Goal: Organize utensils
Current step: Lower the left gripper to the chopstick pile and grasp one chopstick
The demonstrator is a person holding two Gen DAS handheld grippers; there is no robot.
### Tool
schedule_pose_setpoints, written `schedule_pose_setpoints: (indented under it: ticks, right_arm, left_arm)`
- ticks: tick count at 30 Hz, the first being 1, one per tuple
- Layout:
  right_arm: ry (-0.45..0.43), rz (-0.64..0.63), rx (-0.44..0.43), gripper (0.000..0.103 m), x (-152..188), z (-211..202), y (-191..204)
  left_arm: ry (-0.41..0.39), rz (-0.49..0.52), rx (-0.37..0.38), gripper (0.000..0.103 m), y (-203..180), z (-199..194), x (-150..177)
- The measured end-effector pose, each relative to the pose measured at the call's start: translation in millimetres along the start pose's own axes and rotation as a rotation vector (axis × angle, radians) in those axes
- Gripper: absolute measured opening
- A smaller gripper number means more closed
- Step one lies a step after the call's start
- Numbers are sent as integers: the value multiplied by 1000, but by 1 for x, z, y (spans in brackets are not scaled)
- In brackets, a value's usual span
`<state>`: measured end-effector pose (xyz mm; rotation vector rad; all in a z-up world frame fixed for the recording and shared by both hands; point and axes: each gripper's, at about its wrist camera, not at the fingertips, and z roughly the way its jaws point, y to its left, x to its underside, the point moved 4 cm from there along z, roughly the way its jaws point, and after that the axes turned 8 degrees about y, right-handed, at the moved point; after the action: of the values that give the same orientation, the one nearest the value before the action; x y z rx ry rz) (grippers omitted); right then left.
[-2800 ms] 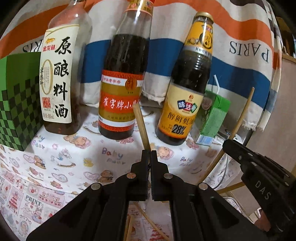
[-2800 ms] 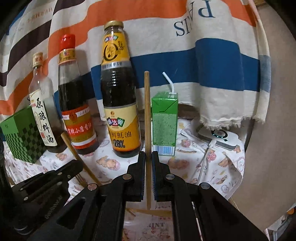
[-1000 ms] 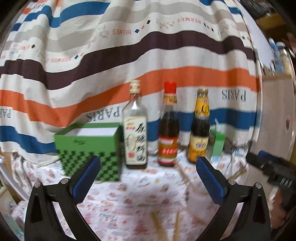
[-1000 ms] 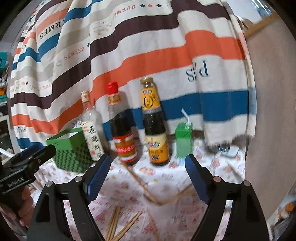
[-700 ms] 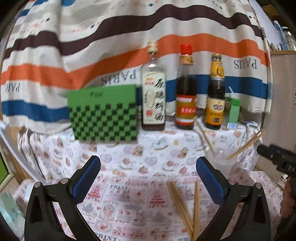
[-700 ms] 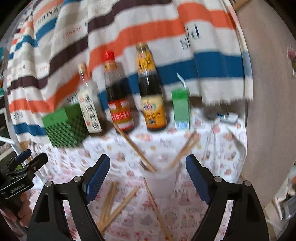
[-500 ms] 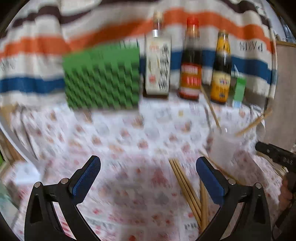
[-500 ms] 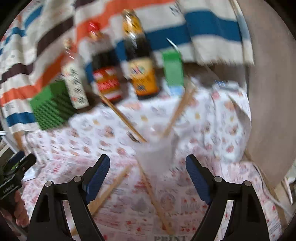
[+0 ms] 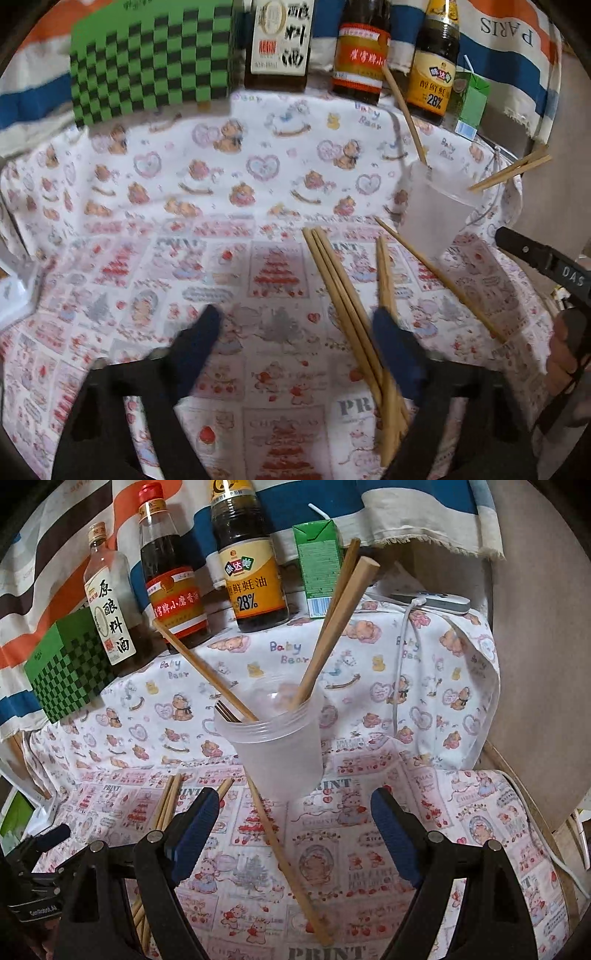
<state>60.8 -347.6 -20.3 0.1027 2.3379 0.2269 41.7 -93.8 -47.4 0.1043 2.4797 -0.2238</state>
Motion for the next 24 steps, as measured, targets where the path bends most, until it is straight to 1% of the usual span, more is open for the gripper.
schedule_pose_setpoints:
  ticks: [1,2,4,6,8,10,11,12,14,17,20,21,24]
  right_arm:
    - [3,4,-4,86,0,1,0]
    - [3,9,-7,86,-1,1,-1]
    - [7,19,0,86,-1,2,-3]
    - [13,29,-3,86,-1,3,-5]
    - [20,35,-6,86,0,4,-5]
    - [31,31,-13,86,0,5,-4]
    - [33,28,-18,86,0,5,-2]
    - [32,24,-22,86,1,4,-1]
    - [24,19,-13,86,1,3,0]
    - [24,19,-2,86,1,3,-1]
    - [24,33,2,86,1,5,-5]
    - [29,38,2,86,0,7,-6]
    - [51,54,0,86,1,11,-9]
  left_arm:
    - [16,-7,22,61,2,1,-2]
    - [31,-17,43,57,2,2,-1]
    - [54,-20,78,44,1,3,-1]
    - [70,1,80,38,-5,3,3]
    - [87,24,88,36,-12,4,6]
    - [119,37,123,34,-19,5,10]
    - [143,38,148,34,-22,7,12]
    - [188,38,180,34,-26,10,15]
    - [246,32,221,30,-29,15,21]
    - [274,36,220,25,-33,18,25]
    - [271,73,167,22,-36,18,25]
    - [275,85,147,17,-38,18,25]
    - [290,80,152,16,-36,21,25]
